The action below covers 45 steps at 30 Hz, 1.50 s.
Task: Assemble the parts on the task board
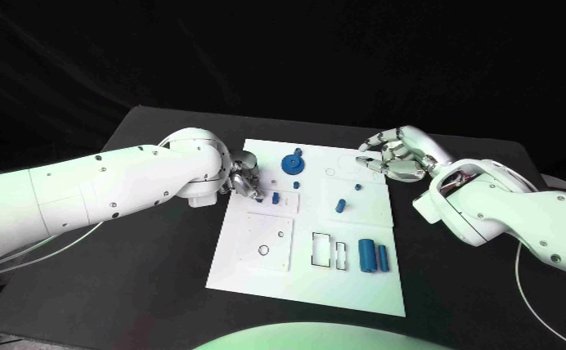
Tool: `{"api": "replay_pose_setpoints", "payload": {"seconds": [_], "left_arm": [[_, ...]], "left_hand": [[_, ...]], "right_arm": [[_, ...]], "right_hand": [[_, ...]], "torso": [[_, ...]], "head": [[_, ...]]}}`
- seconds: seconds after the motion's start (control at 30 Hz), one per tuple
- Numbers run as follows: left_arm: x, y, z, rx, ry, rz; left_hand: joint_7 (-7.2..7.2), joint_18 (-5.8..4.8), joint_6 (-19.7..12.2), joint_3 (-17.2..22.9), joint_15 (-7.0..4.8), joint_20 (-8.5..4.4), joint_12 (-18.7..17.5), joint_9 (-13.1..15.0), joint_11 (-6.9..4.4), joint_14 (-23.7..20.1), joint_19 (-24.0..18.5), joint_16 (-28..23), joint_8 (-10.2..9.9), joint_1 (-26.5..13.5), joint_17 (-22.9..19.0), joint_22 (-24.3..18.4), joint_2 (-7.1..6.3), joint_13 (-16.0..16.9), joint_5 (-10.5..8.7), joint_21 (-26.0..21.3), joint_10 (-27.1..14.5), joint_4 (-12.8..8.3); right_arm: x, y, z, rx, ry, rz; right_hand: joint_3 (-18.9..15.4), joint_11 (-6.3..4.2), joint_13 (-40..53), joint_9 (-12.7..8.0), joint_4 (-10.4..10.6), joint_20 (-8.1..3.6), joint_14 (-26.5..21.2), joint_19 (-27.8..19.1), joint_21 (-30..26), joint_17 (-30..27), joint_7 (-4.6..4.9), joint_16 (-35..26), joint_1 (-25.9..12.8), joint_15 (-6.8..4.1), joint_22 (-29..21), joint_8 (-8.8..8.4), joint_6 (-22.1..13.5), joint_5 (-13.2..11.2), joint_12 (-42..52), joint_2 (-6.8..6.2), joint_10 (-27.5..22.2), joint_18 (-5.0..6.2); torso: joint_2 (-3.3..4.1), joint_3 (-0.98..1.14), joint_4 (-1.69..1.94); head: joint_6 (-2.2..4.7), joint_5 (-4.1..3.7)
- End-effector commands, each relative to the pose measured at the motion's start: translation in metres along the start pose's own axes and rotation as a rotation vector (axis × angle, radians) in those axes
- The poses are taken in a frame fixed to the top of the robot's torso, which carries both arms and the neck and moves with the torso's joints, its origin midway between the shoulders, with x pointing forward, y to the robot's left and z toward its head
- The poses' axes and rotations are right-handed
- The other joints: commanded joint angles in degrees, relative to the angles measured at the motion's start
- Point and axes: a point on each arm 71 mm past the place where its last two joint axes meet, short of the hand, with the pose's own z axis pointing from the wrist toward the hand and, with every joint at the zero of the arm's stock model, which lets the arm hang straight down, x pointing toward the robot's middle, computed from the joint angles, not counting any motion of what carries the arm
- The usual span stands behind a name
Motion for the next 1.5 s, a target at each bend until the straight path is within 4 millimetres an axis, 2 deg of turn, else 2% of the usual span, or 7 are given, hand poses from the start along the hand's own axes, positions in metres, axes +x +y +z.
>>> {"api": "replay_pose_setpoints", "payload": {"seconds": [0.03, 0.3, 0.33, 0.7, 0.97, 1.5], "left_arm": [[0.0065, -0.0021, 0.0014, 0.004, 0.052, -0.012], [0.0069, -0.0016, 0.0017, 0.002, 0.062, -0.021], [0.0068, -0.0015, 0.0017, 0.002, 0.062, -0.022], [0.0054, -0.0007, 0.0026, -0.002, 0.051, -0.033], [0.0043, 0.0007, 0.0033, -0.008, 0.045, -0.034], [0.0022, 0.0032, 0.0048, -0.019, 0.033, -0.025]], "left_hand": [[-1.59, -0.57, 1.66, 8.05, -0.41, -0.07, 0.36, 4.16, -0.14, 5.29, 0.58, 0.37, 0.37, -0.46, 12.0, 0.14, 0.36, 0.08, 0.3, 0.37, 0.36, -7.59], [-2.21, -0.77, 2.8, 8.11, -0.79, -0.36, -0.9, 4.43, -0.61, 5.31, 1.15, 0.39, 1.61, -3.39, 12.03, 1.04, 1.03, -2.49, 0.13, 0.79, 0.44, -7.24], [-2.37, -0.77, 3.21, 7.96, -0.87, -0.43, 0.05, 4.58, -0.72, 5.31, 1.16, 0.39, 2.0, -3.95, 12.04, 1.07, 1.18, -0.65, 0.05, 0.8, 1.15, -7.09], [-2.63, -0.79, 3.51, 7.37, -1.06, -0.6, 0.12, 4.74, -0.92, 5.31, 1.23, 0.39, 2.44, -5.58, 12.03, 1.19, 1.5, -0.53, -0.36, 0.83, 1.32, -6.32], [-2.78, -0.8, 3.49, 6.07, -1.17, -0.73, 0.08, 4.77, -1.04, 5.31, 1.22, 0.39, 2.58, -7.17, 12.05, 1.2, 1.25, -0.6, -0.55, 0.8, 1.29, -5.22], [-3.06, -0.84, 3.86, 1.28, -1.37, -0.96, 0.29, 4.54, -1.24, 5.31, 1.35, 0.38, 2.68, -10.31, 12.05, 1.42, 0.82, -0.4, -0.58, 0.79, 1.22, -1.23]], "right_arm": [[0.0012, 0.0006, -0.0001, -0.008, 0.01, -0.008], [0.0009, 0.0004, -0.0003, -0.007, 0.009, -0.009], [0.0009, 0.0004, -0.0003, -0.007, 0.008, -0.008], [0.0008, 0.0004, -0.0005, -0.006, 0.008, -0.008], [0.0005, 0.0002, -0.0007, -0.005, 0.007, -0.008], [0.0001, -0.0001, -0.0009, -0.005, 0.004, -0.008]], "right_hand": [[0.0, -0.21, -0.05, 0.06, 0.17, -0.04, 3.72, 0.2, -0.36, 5.48, 0.09, -0.2, -0.35, -0.11, 8.83, 0.3, -0.32, 0.29, -0.33, 0.15, -0.37, 0.8], [-0.1, -0.22, -0.1, 0.08, 0.31, -0.05, 3.72, 0.18, -0.43, 5.48, 0.08, -0.22, -0.29, -0.12, 8.8, 0.36, -0.36, 0.35, -0.36, 0.13, -0.42, 0.81], [-0.1, -0.22, -0.1, 0.08, 0.31, -0.05, 3.72, 0.18, -0.43, 5.48, 0.08, -0.22, -0.29, -0.12, 8.8, 0.36, -0.36, 0.35, -0.36, 0.13, -0.42, 0.81], [-0.15, -0.21, -0.12, 0.08, 0.48, -0.06, 3.71, 0.2, -0.43, 5.43, 0.09, -0.25, -0.38, -0.12, 8.81, 0.39, -0.39, 0.34, -0.37, 0.2, -0.43, 0.81], [-0.15, -0.21, -0.12, 0.08, 0.48, -0.06, 3.71, 0.2, -0.43, 5.43, 0.09, -0.25, -0.38, -0.12, 8.81, 0.39, -0.39, 0.34, -0.37, 0.2, -0.43, 0.81], [-0.22, -0.2, -0.2, 0.09, 0.61, -0.06, 3.7, 0.15, -0.52, 5.39, 0.09, -0.27, -0.45, -0.12, 8.75, 0.4, -0.42, 0.32, -0.44, 0.22, -0.5, 0.83]], "torso": [[-0.01, 0.0, 0.0], [-0.01, 0.02, -0.01], [-0.01, 0.02, -0.01], [0.01, 0.04, -0.03], [0.0, 0.06, -0.03], [0.0, -0.01, 0.0]], "head": [[-0.01, -0.02], [-0.04, -0.05], [-0.04, -0.05], [0.02, -0.09], [0.01, -0.15], [0.06, -0.33]]}}
